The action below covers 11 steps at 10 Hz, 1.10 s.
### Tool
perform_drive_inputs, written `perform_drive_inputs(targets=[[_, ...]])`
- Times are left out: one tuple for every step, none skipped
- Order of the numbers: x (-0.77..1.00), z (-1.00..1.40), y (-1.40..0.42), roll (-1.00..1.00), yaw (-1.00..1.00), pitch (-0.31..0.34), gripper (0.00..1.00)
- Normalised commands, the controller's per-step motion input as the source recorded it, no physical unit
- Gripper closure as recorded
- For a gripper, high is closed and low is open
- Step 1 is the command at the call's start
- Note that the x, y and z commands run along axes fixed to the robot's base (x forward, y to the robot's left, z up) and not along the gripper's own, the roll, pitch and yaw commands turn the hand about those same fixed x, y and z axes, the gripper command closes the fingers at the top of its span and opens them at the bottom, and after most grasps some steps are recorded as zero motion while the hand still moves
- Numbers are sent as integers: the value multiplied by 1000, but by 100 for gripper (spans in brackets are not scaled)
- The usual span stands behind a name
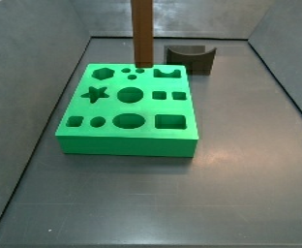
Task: Insert the square-circle object.
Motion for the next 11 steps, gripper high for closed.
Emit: perform_drive_inputs(targets=[[-649,-711,-271,-104,-289,27,100],[-731,-537,-306,0,-269,0,100],[-929,-420,-363,13,-137,0,100],[-1000,-337,-294,36,-69,-26,100],[-589,-314,-54,17,-563,0,100],[-189,-291,0,27,-980,0,100],[0,-323,0,11,-1000,0,100],[0,-323,0,11,-1000,0,100],[0,-274,0,0,-1000,0,100],[0,-171,0,0,-1000,0,100],[0,-171,0,0,-1000,0,100]])
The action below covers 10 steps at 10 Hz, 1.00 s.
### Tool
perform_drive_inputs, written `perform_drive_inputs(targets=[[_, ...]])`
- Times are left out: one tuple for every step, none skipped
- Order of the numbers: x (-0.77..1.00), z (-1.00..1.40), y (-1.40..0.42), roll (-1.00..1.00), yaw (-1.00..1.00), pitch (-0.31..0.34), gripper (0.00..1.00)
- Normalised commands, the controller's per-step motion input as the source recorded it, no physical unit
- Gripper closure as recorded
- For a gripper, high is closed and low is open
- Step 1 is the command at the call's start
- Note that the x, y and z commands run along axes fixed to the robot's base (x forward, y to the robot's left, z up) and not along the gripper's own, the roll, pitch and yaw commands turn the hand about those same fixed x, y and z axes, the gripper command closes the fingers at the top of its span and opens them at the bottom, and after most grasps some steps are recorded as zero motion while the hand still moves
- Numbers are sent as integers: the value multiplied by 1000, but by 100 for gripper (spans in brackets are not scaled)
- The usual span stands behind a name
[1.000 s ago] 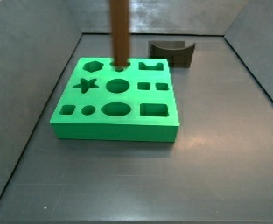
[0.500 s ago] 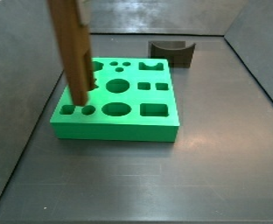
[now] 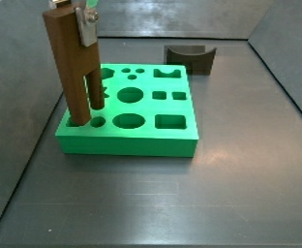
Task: Insert the square-circle object.
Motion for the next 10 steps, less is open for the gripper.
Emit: perform_drive_inputs(targets=[[0,-206,0,0,-1000,0,100],[0,-217,0,0,-1000,0,100],[0,-191,0,20,-1000,0,100],[0,-257,0,0,-1000,0,100],[0,-191,0,0,-1000,-11,100],[0,-140,0,0,-1000,0,100],[0,-31,0,-23,-1000,0,100],[0,0,-26,-54,-1000,0,100],[9,40,-54,-71,-997,0,100],[9,57,-71,-74,-983,0,100]])
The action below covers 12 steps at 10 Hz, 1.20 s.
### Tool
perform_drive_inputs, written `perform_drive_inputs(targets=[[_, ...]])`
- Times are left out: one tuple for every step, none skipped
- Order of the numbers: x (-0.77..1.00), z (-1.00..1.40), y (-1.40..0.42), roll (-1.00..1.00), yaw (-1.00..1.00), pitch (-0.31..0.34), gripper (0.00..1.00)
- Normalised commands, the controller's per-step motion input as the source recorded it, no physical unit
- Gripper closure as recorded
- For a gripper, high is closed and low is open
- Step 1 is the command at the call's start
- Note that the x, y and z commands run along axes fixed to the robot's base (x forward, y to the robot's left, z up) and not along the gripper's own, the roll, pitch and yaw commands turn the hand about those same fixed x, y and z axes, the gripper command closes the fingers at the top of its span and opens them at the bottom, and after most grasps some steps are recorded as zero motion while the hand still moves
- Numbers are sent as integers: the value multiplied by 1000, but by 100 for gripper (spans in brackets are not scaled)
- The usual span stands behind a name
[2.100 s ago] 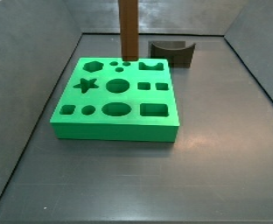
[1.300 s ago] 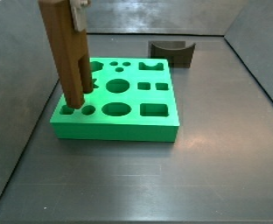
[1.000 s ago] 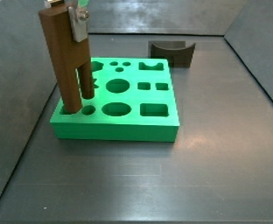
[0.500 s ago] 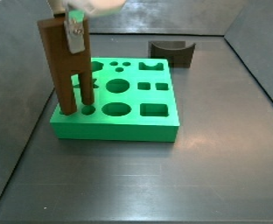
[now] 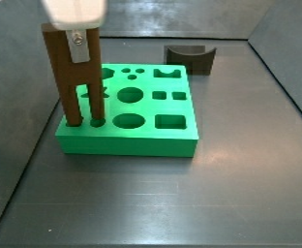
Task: Insert the square-circle object.
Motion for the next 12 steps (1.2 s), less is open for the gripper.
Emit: perform_drive_inputs(targets=[[3,37,-71,-70,-983,-11,100],[0,3,-63,-70,-986,-40,100],[0,-71,-109,-20,-974,-66,100],[49,-231,-3,36,-780,-16,100],[0,-289,0,70,-491,0,100],[-91,-211,0,77,-294,0,100],[-26,-171,0,74,-169,0,100],[0,-251,0,0,0,-10,100],[14,-300,0,-90,0,-20,100],[100,-340,-20,-117,0,-61,100],[9,-300,0,-203,-23,-107,100],[0,-109,0,-106,-106,-53,100]])
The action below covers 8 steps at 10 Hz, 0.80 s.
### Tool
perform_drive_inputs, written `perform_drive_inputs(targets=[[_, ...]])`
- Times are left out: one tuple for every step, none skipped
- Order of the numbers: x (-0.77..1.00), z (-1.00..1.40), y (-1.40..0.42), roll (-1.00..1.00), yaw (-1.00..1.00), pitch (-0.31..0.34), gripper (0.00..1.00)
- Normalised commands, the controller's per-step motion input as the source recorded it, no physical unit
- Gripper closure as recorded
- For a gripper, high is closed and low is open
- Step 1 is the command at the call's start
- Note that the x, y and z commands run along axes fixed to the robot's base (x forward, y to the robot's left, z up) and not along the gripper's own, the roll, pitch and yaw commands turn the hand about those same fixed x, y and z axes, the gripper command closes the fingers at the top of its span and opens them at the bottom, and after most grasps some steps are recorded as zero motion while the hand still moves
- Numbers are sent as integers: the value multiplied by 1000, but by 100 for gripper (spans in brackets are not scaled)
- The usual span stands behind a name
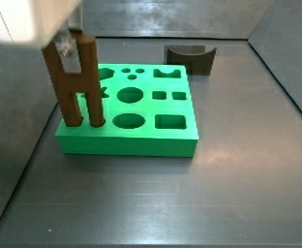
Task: Insert the square-circle object.
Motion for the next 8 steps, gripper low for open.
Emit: perform_drive_inputs(targets=[[0,-223,0,-164,-220,-114,100],[0,-397,0,-239,-226,-227,100],[0,-497,0,-209,-169,-231,100],[-111,-543,3,-134,0,-307,100],[-63,-483,-43,41,17,-240,100],[0,-383,-186,359,29,-20,100],[9,-386,-140,360,60,0,100],[3,-337,-157,354,146,-13,100]])
